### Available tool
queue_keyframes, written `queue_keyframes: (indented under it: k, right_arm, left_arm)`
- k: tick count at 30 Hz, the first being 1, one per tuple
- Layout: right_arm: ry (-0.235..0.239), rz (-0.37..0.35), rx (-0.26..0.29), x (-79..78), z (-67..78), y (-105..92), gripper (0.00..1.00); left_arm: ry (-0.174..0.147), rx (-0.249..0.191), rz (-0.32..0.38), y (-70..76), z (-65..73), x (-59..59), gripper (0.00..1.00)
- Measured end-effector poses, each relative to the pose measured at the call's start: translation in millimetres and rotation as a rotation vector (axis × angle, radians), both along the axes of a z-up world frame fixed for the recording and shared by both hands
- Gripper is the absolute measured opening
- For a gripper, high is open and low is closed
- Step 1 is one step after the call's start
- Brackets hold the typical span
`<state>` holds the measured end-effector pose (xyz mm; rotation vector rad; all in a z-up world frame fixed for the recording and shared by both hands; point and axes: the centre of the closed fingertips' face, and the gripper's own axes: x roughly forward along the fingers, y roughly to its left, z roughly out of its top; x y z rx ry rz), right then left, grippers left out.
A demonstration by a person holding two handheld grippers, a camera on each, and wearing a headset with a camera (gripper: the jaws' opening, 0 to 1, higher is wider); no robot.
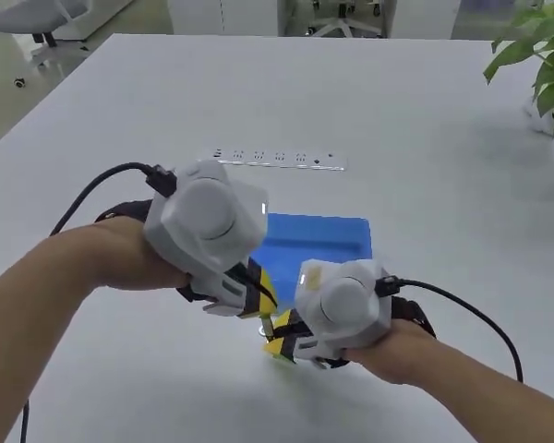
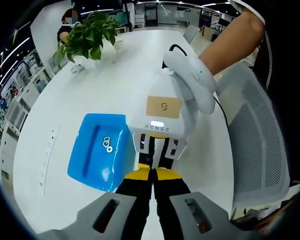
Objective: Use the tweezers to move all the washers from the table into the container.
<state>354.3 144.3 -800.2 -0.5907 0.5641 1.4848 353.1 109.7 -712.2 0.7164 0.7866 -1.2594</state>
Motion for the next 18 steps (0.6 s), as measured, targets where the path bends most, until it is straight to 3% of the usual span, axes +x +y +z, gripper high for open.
queue_keyframes:
  k: [18]
  right_arm:
    - [-0.03,0.013,0.002,-0.5,14.8,1.5,0.1]
  left_arm:
    - [-0.017,-0.013,0.002,1.4,13.9,0.8,0.05]
